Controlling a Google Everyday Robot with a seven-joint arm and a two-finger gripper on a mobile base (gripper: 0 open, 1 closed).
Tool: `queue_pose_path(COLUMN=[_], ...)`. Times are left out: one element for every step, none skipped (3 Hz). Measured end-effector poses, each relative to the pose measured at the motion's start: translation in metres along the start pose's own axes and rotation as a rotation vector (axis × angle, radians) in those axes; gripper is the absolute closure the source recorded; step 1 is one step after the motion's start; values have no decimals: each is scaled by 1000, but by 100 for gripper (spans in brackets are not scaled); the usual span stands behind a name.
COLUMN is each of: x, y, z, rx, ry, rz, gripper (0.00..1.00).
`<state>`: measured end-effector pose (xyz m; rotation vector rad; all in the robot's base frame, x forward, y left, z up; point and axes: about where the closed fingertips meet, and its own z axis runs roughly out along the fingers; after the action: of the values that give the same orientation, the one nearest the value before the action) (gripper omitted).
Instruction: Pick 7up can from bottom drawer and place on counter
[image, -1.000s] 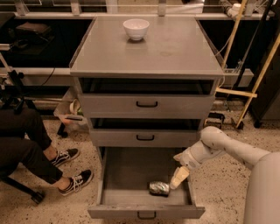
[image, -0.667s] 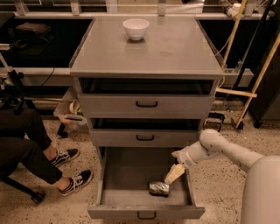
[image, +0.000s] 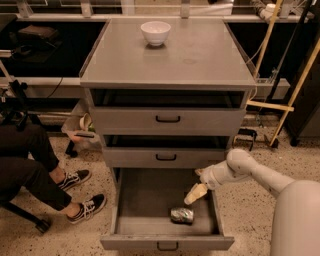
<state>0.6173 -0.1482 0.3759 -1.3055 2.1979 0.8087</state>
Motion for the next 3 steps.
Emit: queue_pose_path(x=[6, 11, 11], y=[5, 6, 6], z=[33, 90, 90], rx=[15, 30, 30], ry=[-7, -42, -42], rz=[25, 86, 86], gripper=[0, 0, 0])
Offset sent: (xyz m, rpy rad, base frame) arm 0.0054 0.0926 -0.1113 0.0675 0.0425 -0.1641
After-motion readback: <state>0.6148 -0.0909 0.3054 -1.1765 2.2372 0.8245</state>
